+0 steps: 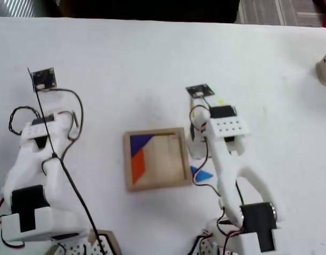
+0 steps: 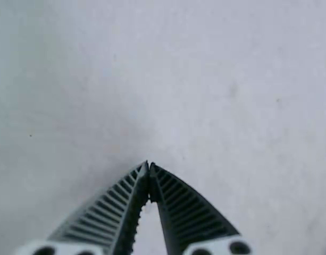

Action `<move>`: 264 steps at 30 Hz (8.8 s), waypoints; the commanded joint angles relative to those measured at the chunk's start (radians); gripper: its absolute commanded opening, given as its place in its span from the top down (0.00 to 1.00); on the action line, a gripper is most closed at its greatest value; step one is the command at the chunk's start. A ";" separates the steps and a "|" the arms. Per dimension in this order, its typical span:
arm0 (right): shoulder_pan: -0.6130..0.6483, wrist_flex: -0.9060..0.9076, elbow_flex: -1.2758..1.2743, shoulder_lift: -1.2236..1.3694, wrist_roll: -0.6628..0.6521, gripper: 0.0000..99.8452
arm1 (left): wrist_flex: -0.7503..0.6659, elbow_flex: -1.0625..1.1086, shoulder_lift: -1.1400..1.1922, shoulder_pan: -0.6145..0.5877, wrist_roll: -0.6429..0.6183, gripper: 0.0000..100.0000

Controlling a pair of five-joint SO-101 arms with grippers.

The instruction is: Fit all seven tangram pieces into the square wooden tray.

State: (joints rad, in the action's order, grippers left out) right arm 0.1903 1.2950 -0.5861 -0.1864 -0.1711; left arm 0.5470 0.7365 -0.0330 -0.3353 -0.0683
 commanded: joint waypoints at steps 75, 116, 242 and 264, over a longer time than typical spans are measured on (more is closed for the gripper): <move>-0.278 -0.418 -0.307 -0.243 0.044 0.98 | -0.195 0.239 -0.231 0.168 0.192 0.97; -0.237 -0.378 -0.308 -0.243 0.043 0.98 | -0.193 0.238 -0.231 0.170 0.184 0.98; 0.157 -0.208 -0.391 -0.183 -0.621 0.82 | 0.012 -0.014 -0.027 0.073 0.057 0.98; 0.077 -0.236 -0.342 -0.093 -0.499 0.98 | 0.017 -0.014 -0.027 0.071 0.057 0.98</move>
State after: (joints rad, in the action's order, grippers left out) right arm 0.2961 1.0679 -0.9513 -0.2800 -0.6958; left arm 0.5531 0.7733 -0.0560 -0.2570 -0.0008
